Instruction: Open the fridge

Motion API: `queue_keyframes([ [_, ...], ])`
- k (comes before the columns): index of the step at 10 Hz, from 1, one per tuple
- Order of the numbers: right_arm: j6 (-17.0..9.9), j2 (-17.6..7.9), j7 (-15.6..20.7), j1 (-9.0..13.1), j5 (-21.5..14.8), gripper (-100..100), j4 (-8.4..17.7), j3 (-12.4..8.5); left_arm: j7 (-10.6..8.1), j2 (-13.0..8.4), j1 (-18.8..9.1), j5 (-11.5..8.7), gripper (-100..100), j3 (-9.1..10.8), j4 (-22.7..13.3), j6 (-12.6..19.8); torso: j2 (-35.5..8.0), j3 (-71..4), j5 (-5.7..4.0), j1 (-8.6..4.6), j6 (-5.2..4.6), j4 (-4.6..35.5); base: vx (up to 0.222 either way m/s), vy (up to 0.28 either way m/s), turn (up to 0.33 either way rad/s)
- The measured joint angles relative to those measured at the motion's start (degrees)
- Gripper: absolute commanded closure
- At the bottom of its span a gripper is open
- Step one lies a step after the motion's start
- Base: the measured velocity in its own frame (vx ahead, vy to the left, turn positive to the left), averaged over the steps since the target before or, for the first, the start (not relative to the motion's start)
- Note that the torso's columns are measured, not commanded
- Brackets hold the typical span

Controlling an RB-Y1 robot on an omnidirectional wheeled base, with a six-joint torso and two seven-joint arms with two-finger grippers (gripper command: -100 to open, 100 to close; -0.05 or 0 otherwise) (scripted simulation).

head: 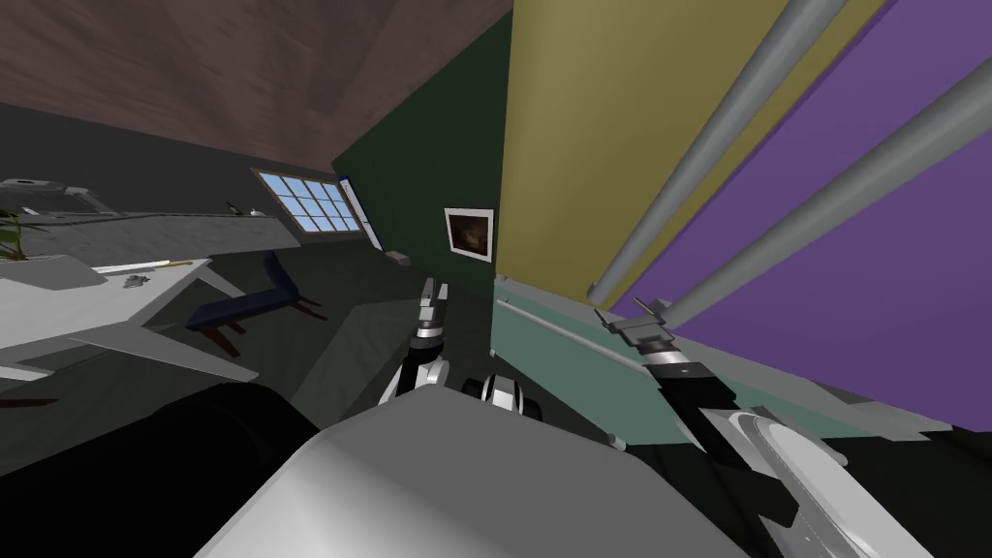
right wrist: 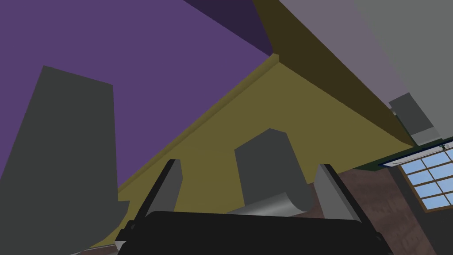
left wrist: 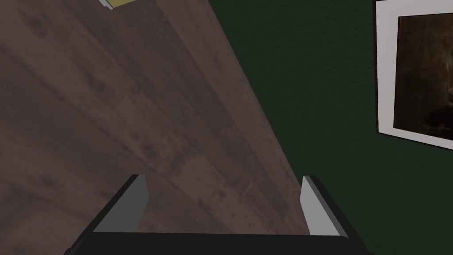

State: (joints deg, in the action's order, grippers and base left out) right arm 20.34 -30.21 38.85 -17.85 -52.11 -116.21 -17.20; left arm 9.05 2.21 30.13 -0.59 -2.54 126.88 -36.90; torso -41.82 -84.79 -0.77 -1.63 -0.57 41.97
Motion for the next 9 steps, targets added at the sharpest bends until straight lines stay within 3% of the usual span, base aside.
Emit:
queue_keyframes([
  [3, 0.22, 0.18, -0.12, 4.90, -0.02, -100, 4.16, 1.06, 0.00, 0.01, 0.01, 0.00, 0, -0.01, 0.00, 0.00, 0.47, -0.51, 0.47, 0.07, 0.18, 0.23, -0.018, 0.028, -0.012],
  [6, -0.03, -0.01, -0.41, 5.54, 0.00, -100, 6.34, 0.95, 0.00, 0.00, 0.01, 0.00, 0, 0.00, 0.00, 0.00, 0.73, -0.63, 0.19, -0.37, 0.15, 0.01, 0.007, 0.002, 0.002],
  [9, -0.39, -0.46, -1.18, 7.52, -2.06, -100, 9.62, -0.09, 0.00, -0.01, -0.02, 0.00, 0, 0.00, 0.00, 0.00, 0.86, -0.67, 0.16, -0.03, 0.69, -0.19, -0.156, -0.024, 0.395],
])
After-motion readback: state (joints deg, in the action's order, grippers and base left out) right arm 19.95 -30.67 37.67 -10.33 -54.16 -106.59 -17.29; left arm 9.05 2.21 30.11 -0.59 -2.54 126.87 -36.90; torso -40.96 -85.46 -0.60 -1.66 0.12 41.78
